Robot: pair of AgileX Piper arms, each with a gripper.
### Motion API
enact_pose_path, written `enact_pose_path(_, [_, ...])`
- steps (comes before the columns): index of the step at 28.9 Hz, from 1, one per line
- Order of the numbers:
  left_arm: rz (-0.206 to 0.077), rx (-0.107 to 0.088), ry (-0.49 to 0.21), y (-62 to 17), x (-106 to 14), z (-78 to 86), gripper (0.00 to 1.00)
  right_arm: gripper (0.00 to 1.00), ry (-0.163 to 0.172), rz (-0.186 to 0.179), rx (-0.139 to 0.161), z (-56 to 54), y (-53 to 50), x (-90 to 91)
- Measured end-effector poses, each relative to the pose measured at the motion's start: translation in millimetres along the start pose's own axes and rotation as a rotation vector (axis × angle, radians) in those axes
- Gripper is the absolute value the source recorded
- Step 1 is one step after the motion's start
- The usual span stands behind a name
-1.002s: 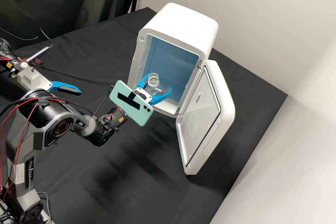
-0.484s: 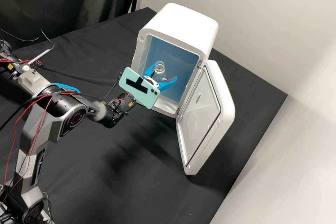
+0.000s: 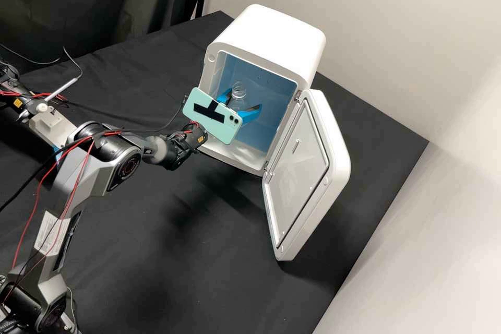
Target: Place the flask in the incubator
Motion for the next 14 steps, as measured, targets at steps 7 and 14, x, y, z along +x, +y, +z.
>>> enact_pose_path(7, [-0.010, -0.008, 0.005, -2.1, 3.8, 1.4, 1.00, 0.00, -0.024, -0.016, 0.000, 0.6, -4.9, 25.0])
enact_pose_path(14, [-0.010, -0.001, 0.002, -2.2, 3.8, 2.3, 1.00, 0.00, -0.036, -0.026, 0.000, 0.5, -10.2, 44.5])
